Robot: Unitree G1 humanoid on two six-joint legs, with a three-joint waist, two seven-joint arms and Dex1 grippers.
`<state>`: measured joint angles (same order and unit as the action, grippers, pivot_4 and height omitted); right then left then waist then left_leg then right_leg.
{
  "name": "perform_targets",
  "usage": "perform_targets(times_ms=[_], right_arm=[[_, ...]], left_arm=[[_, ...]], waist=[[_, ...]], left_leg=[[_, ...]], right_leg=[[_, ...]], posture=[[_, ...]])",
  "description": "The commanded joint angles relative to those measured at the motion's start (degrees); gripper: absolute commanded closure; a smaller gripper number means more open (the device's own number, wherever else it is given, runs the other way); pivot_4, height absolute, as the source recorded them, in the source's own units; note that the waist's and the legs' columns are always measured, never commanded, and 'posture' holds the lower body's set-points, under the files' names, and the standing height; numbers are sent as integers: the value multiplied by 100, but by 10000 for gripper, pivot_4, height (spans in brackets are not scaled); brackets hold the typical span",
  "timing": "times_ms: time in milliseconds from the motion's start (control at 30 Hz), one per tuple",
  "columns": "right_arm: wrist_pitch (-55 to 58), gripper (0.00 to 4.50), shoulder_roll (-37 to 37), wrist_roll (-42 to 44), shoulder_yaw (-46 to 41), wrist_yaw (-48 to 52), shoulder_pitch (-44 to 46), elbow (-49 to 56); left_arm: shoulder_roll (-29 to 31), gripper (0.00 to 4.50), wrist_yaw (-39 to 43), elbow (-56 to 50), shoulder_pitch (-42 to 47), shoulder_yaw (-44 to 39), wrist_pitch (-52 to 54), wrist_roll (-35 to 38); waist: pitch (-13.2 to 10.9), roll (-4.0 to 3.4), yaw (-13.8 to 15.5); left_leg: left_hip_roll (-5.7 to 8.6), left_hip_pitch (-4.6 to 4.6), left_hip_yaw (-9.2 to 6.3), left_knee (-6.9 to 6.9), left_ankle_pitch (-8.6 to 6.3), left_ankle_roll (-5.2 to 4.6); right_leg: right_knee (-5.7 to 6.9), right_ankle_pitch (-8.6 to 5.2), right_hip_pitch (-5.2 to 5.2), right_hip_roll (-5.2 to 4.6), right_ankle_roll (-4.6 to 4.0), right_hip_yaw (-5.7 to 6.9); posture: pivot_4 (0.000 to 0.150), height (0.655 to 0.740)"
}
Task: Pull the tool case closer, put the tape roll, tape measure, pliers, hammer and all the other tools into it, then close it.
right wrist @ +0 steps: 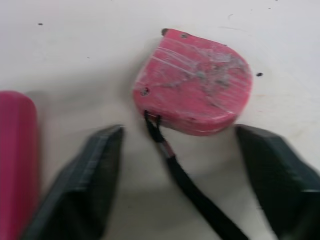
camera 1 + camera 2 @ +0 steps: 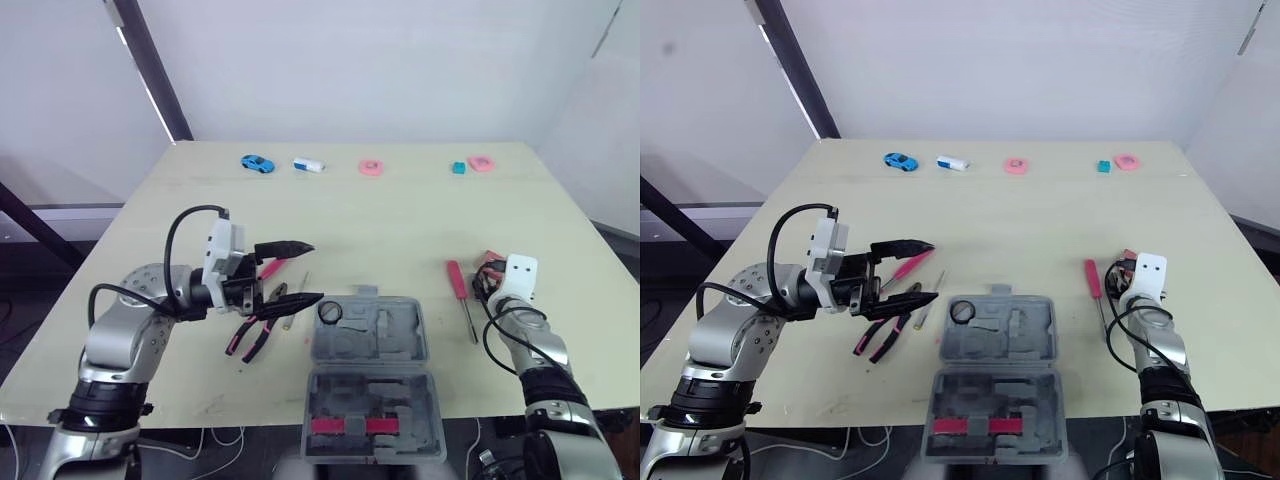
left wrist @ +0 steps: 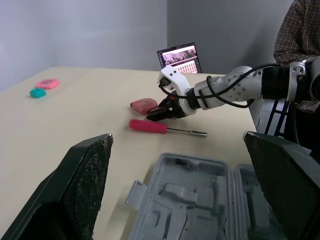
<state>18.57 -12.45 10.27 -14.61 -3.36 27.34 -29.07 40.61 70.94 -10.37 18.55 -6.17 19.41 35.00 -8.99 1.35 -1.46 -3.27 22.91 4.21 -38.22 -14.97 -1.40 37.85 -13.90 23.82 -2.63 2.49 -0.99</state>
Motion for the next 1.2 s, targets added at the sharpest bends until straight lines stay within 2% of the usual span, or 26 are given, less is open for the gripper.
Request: perform_targets(times_ms=[33, 67, 100, 133, 167, 467, 700, 867, 1033, 1067, 1100, 1200], right_arm=[[173, 27683, 86, -66, -61, -271, -157, 149], [216, 32462, 153, -70, -38, -320, -226, 245], [274, 34336, 213, -79, -6, -353, -295, 340], [316, 40682, 250, -90, 14, -374, -341, 407], [372, 44599, 305, -80, -2, -416, -382, 469], [458, 44599, 340, -103, -59, -470, -544, 745], [1145, 44599, 138, -85, 29, -207, -1330, 2048], [1408, 44599, 60, -131, 109, -58, -1619, 2523], [1079, 22306, 103, -145, 24, -68, -1430, 2305], [1054, 19437, 101, -148, 21, -55, -1397, 2261], [1009, 13890, 75, -91, -5, 48, -1299, 2122], [909, 13890, -1, 24, -109, 229, -1028, 1733]], left_arm=[[33, 0, -3, -112, -36, -104, -97, 43], [25, 0, -9, -88, -54, -111, -111, 37], [18, 0, -17, -65, -68, -116, -124, 29], [14, 0, -23, -51, -76, -119, -131, 25], [7, 0, -32, -39, -82, -124, -133, 30], [-17, 0, -4, 54, -29, -76, -228, 22], [-52, 0, 12, 16, -44, -57, -244, 33], [-91, 0, 13, -2, -35, -27, -259, 28], [-113, 0, 46, -13, -18, 13, -269, 13], [-115, 0, 50, -11, -15, 16, -268, 13], [-121, 0, 53, -10, -6, 22, -265, 14], [-134, 0, 67, 23, 21, 28, -277, 1]], waist=[[0, 0, 9], [0, 0, 11], [0, 0, 24], [1, 1, 37], [1, 1, 45], [2, 3, 55], [2, 3, 81], [2, 3, 64], [2, 3, 28], [2, 3, 2], [2, 3, -26], [2, 3, -98]], left_leg=[[0, 0, 0, 0, 0, 0], [0, 1, -2, 0, 0, 0], [0, 1, -2, 0, 0, 0], [0, 1, -2, 0, 0, 0], [-1, 1, -3, 0, 0, 0], [-1, 1, -4, 0, 0, 0], [-1, 5, -8, 1, 0, 0], [-1, 2, -7, 2, 0, 0], [0, 1, -7, 2, 0, 0], [-1, -1, -7, 2, 0, 0], [-1, -1, -8, 2, 0, 0], [-1, -3, -10, 2, 0, 0]], right_leg=[[0, 0, 0, 0, 0, 0], [-1, 0, 0, -1, 0, 0], [-1, 0, 0, -1, 0, 1], [-1, 0, 0, -1, 0, 2], [0, 0, -1, -1, 0, 5], [1, 0, -1, -1, -1, 7], [-3, -1, -2, -2, -1, 12], [-2, -1, -2, -2, -1, 9], [-2, -2, -1, -1, 0, 7], [-2, -1, -1, 1, 0, 3], [-1, -1, 0, 1, 0, 2], [0, -1, -1, 2, 0, -1]], posture=[[1500, 7400], [1500, 7400], [1500, 7400], [1500, 7400], [1500, 7400], [1500, 7400], [1500, 7400], [1500, 7400], [1500, 7400], [1500, 7400], [1500, 7400], [1500, 7400]])
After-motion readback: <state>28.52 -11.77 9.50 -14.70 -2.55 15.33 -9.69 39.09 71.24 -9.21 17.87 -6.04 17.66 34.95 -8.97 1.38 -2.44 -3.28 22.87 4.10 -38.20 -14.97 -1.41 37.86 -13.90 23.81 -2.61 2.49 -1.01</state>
